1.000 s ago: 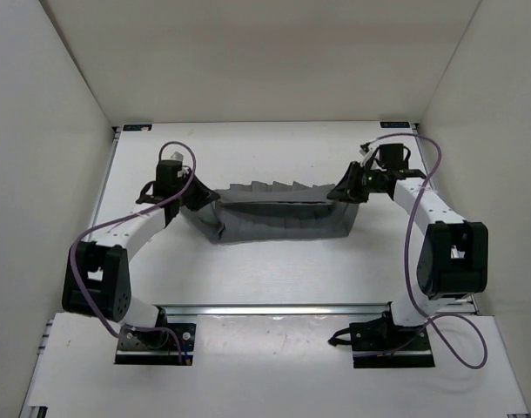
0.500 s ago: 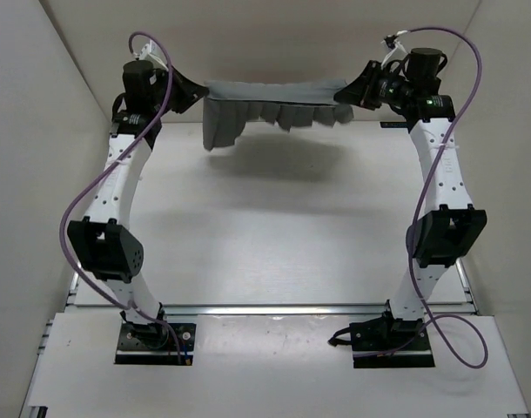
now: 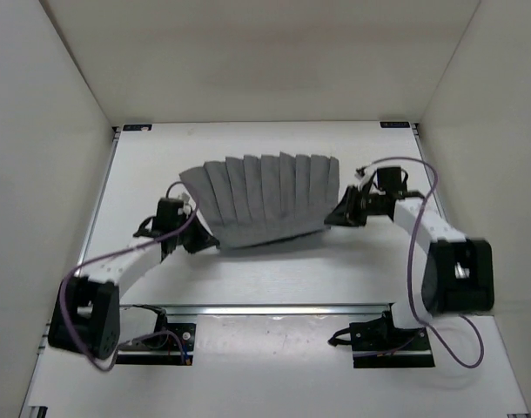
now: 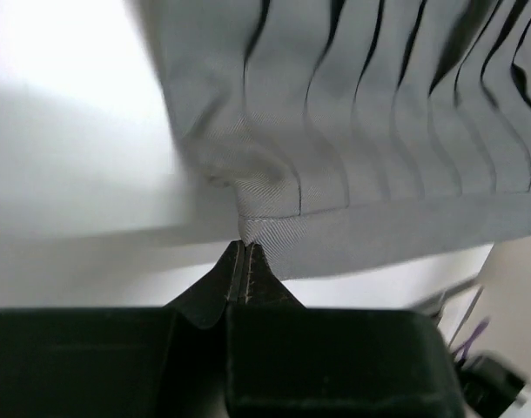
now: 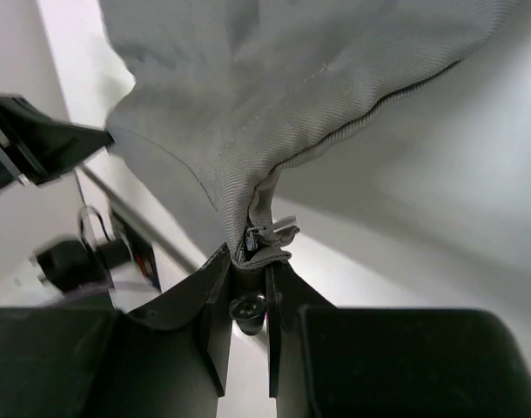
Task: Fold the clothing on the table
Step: Fold the skirt
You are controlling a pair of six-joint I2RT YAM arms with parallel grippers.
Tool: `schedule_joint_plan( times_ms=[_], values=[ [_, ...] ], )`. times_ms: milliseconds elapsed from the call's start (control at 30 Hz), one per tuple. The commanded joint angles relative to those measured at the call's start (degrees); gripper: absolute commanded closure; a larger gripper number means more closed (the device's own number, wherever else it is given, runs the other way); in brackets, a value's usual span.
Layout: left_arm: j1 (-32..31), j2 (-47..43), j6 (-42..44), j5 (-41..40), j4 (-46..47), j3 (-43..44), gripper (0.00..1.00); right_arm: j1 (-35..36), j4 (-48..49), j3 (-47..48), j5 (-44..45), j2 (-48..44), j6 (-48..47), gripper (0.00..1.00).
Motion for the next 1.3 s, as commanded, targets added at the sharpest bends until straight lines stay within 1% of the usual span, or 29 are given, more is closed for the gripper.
schedule_joint_plan(
  times_ms=[0,33,67,100,133,233,367,500,533,600,700,800,833,867,900,933,967,1000,1033,1067,1167,1200,1267],
  values=[
    [-2.8,-13.7,-0.6,-2.8,-1.0,-5.1,1.0,0.8,3.2,-11.4,3.1,-15.3,0.5,1.0],
    [-3.7,-18.1,-0.8,-4.0,-2.5,-6.4,1.0,1.0,0.8,-12.9,4.2,-19.7,0.6,1.0],
    [-4.8,-20.3,-1.4,-4.6,-5.2,-6.9,1.0,1.6,-0.4,-16.2,5.2,-24.0,0.6,1.0],
    [-5.4,-25.1,-2.2,-5.1,-8.0,-8.1,1.0,2.0,-3.3,-19.1,5.7,-28.2,0.8,1.0],
    [-4.9,-29.7,-3.0,-5.2,-11.2,-8.9,1.0,2.5,-5.9,-19.8,6.3,-30.4,1.2,1.0],
    [-4.6,-38.4,-3.6,-5.3,-18.7,-9.1,1.0,3.1,-12.4,-23.1,6.4,-39.0,2.1,1.0],
    [-7.0,-43.8,-6.0,-4.9,-23.2,-6.6,1.0,3.8,-18.1,-21.3,6.0,-45.8,2.4,1.0],
    [-7.2,-44.3,-7.4,-5.1,-25.8,0.1,1.0,5.5,-22.5,-15.8,5.4,-46.5,3.4,1.0],
    [-6.9,-43.9,-6.8,-5.6,-26.7,3.1,1.0,5.4,-22.9,-13.7,5.8,-46.2,2.9,1.0],
    [-4.7,-40.8,-5.0,-3.8,-26.3,7.0,1.0,5.4,-22.8,-10.6,6.2,-43.9,2.8,1.0],
    [-2.3,-36.0,-3.1,-2.7,-21.0,7.9,1.0,3.9,-17.6,-7.6,5.4,-39.5,2.1,1.0],
    [-0.4,-27.2,-3.1,-2.8,-11.1,5.0,1.0,-0.1,-9.5,-6.6,3.0,-31.7,1.7,1.0],
    [0.7,-25.1,-3.3,-1.5,-6.3,4.1,1.0,-1.8,-5.1,-7.5,2.1,-29.8,2.3,1.0],
    [1.1,-20.7,-3.7,-2.0,-2.8,3.9,1.0,-3.8,-0.7,-7.7,0.6,-26.0,2.7,1.0],
    [1.3,-16.3,-3.9,-2.0,-1.3,3.9,1.0,-4.2,2.4,-7.6,0.0,-21.8,3.0,1.0],
    [2.2,-14.3,-3.2,-1.9,1.7,3.9,1.0,-4.2,3.4,-6.6,0.6,-17.4,3.0,1.0],
    [1.8,-10.4,-3.3,-2.9,3.6,4.1,1.0,-3.9,4.2,-4.2,1.7,-15.2,2.1,1.0],
    [2.4,-7.1,-3.2,-3.0,4.6,4.3,1.0,-3.7,4.6,-3.3,2.4,-10.7,1.6,1.0],
    [3.2,-5.9,-3.5,-3.4,6.8,4.4,1.0,-3.1,4.9,-1.0,2.8,-6.7,1.0,1.0],
    [3.2,-2.6,-3.5,-4.1,8.0,5.2,1.0,-2.7,5.6,0.6,3.0,-4.6,1.2,1.0],
    [5.0,5.7,-2.6,-3.0,10.0,9.1,1.0,-2.6,9.0,4.6,1.7,4.9,2.8,1.0],
    [4.8,8.3,-2.5,-2.6,10.2,10.6,1.0,-2.5,9.9,5.7,1.9,6.3,2.8,1.0],
    [4.9,11.2,-2.6,-3.0,10.8,12.5,1.0,-2.2,9.9,10.1,1.8,11.7,3.3,1.0]
  ],
)
